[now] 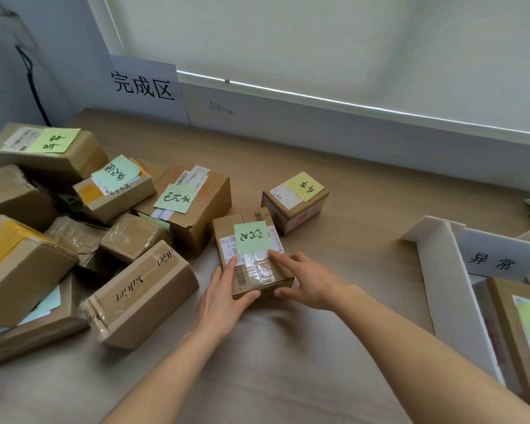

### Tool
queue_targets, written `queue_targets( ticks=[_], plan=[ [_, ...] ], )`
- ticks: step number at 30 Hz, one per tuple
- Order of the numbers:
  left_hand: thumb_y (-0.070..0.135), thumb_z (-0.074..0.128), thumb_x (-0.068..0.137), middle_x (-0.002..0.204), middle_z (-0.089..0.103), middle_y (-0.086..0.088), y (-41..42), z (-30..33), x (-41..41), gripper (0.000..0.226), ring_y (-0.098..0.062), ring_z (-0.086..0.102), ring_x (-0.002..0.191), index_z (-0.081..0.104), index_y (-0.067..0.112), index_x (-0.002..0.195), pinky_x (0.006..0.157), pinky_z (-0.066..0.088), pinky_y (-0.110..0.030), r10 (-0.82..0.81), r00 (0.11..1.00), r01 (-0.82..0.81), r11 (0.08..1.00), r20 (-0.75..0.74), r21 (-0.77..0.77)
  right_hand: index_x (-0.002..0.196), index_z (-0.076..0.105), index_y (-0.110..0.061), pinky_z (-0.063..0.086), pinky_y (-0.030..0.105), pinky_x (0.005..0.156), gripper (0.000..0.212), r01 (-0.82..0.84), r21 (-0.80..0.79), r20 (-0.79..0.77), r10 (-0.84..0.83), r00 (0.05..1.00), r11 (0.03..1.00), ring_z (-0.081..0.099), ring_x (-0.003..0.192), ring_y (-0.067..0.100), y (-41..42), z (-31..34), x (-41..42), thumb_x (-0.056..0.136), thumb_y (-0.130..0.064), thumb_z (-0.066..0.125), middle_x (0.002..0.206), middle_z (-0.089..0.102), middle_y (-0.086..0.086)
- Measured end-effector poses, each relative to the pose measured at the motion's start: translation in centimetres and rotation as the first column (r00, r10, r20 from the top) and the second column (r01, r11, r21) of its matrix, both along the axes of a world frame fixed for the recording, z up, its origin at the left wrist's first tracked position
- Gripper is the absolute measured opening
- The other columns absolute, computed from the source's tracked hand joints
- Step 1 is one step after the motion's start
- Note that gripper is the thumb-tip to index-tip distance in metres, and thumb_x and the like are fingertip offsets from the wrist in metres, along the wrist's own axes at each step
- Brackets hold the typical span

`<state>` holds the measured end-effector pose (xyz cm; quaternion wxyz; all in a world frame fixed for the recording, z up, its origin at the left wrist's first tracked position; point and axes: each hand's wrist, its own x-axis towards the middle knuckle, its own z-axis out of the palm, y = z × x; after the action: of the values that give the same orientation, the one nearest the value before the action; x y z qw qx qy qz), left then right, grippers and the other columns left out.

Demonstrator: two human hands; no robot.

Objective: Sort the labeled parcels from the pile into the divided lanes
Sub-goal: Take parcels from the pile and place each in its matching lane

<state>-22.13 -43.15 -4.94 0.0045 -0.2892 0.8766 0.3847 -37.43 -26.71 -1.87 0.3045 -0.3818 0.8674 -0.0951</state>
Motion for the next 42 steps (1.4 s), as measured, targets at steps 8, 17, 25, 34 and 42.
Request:
queue_targets(
  ticks=[8,17,25,34,42],
  plan=[
    [0.038,0.078,0.083,0.158,0.031,0.009,-1.0,-0.8,0.2,0.088,-0.012,0.036,0.138,0.028,0.035,0.155,0.109,0.031,-0.025,-0.006,0.993,0.017,0.996,-0.118,0.086,0.162,0.011,-0.037,0.03,0.038,0.12,0.084,0.065,-0.2,0.063,-0.054,0.997,0.978,0.032,0.148,0.026,-0.7,-2.7,1.1,0.097,-0.027,0.064,0.166,0.018,0.0],
    [0.038,0.077,0.084,0.156,0.032,0.012,0.9,3.5,3.1,0.086,-0.013,0.036,0.138,0.028,0.035,0.155,0.115,0.033,-0.033,-0.016,0.99,0.03,0.995,-0.141,0.098,0.162,0.013,-0.034,0.031,0.034,0.117,0.081,0.073,-0.201,0.013,-0.072,0.997,0.977,0.031,0.147,0.024,1.3,2.0,4.3,0.099,-0.024,0.063,0.164,0.023,-0.002],
    [0.043,0.079,0.08,0.154,0.035,0.015,3.3,16.8,6.8,0.09,-0.01,0.04,0.135,0.029,0.032,0.155,0.107,0.037,-0.028,-0.102,0.955,0.089,0.994,-0.28,-0.057,0.161,0.012,-0.037,0.034,0.04,0.118,0.078,0.099,-0.281,-0.118,-0.137,0.983,0.955,0.033,0.147,0.025,4.8,15.5,9.7,0.1,-0.026,0.058,0.166,0.018,-0.007],
    [0.042,0.078,0.081,0.148,0.045,0.004,9.8,35.3,17.7,0.086,-0.017,0.046,0.131,0.035,0.024,0.154,0.098,0.038,-0.026,-0.302,0.843,0.217,0.948,-0.445,-0.234,0.162,0.013,-0.035,0.033,0.041,0.118,0.079,0.17,-0.337,-0.338,-0.287,0.896,0.926,0.035,0.146,0.028,13.3,35.2,23.9,0.099,-0.033,0.061,0.163,0.027,-0.003],
    [0.035,0.078,0.083,0.146,0.049,-0.004,23.0,50.6,24.8,0.085,-0.019,0.047,0.133,0.034,0.021,0.154,0.103,0.034,-0.021,-0.521,0.665,0.42,0.853,-0.535,-0.31,0.162,0.015,-0.032,0.032,0.041,0.12,0.079,0.304,-0.412,-0.456,-0.483,0.747,0.859,0.038,0.145,0.027,28.1,50.9,36.1,0.099,-0.034,0.063,0.16,0.034,0.003]
  ],
)
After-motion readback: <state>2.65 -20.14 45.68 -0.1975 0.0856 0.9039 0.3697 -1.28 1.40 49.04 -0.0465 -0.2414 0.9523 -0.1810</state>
